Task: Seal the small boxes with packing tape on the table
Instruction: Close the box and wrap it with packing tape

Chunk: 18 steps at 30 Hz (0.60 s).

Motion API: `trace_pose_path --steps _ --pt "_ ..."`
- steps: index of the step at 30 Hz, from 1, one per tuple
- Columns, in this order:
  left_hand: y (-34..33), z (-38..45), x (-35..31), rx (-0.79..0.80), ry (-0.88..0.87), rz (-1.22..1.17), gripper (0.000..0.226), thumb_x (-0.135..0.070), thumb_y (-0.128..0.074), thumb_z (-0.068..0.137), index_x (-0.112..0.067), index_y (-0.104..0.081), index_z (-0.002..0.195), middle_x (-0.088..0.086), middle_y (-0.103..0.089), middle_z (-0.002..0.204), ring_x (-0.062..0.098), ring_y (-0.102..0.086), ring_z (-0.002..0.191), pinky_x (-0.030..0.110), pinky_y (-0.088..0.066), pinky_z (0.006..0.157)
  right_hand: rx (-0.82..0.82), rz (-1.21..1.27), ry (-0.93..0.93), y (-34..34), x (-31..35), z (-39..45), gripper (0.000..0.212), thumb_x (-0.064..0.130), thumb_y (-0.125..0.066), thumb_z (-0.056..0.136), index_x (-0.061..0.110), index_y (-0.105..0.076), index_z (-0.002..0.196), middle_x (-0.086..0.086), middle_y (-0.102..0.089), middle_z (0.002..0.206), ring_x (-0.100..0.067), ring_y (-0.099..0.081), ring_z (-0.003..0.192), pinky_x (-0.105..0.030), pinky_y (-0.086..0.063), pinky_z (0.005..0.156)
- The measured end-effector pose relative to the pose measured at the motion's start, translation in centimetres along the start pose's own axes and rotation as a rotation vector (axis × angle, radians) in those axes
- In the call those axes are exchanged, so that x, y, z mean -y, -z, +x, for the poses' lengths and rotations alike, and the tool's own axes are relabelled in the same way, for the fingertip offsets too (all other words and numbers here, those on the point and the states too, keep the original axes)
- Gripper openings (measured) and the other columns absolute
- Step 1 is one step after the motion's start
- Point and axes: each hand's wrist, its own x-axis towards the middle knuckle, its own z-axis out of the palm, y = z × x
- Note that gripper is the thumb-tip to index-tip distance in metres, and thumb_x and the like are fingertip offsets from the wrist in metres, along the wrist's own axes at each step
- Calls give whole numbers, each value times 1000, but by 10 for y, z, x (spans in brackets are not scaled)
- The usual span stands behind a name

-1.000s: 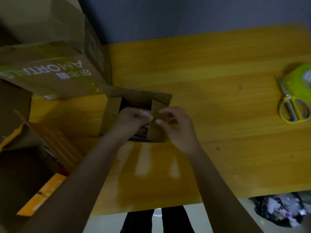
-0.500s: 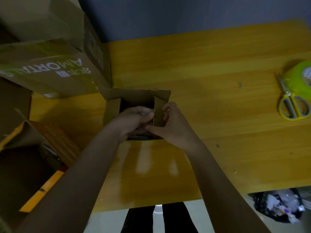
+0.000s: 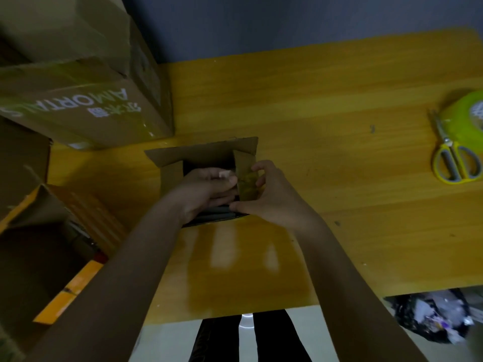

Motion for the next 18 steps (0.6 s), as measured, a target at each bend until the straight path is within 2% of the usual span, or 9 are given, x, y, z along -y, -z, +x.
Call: trace_pose_path --steps 3,7,11,14,18 --pt "-4 0 0 -30 3 -47 14 -12 -62 89 -10 -64 103 6 -71 99 10 -70 86 18 -56 68 -21 -9 12 1 0 0 67 32 -78 77 28 -35 129 0 -41 115 -15 -52 93 -17 -36 57" --pt "-7 0 0 -2 19 -109 15 -6 -55 93 -14 -64 102 0 -73 86 5 -71 78 17 -56 65 -17 47 -18 3 -2 1 65 29 -77 77 30 -37 129 -2 -44 117 -20 -56 96 -22 -39 61" --pt "-15 -2 -2 -59 -39 28 13 -7 -57 93 -12 -63 103 4 -69 95 13 -68 87 23 -57 74 8 34 -14 3 -2 1 64 28 -75 81 32 -35 130 -1 -43 118 -17 -55 89 -16 -38 55" --pt "-22 -3 -5 -134 -88 84 11 -6 -58 93 -16 -62 91 3 -66 91 15 -65 85 26 -55 76 16 40 -12 4 -2 -1 60 25 -72 82 32 -36 129 -1 -42 118 -14 -53 84 -16 -38 51" --pt "-27 -1 -5 -196 -65 113 13 -6 -59 93 -17 -62 86 6 -64 94 24 -62 98 40 -53 88 13 48 -15 6 -1 -2 59 25 -72 83 32 -36 130 0 -41 118 -14 -51 82 -18 -36 53"
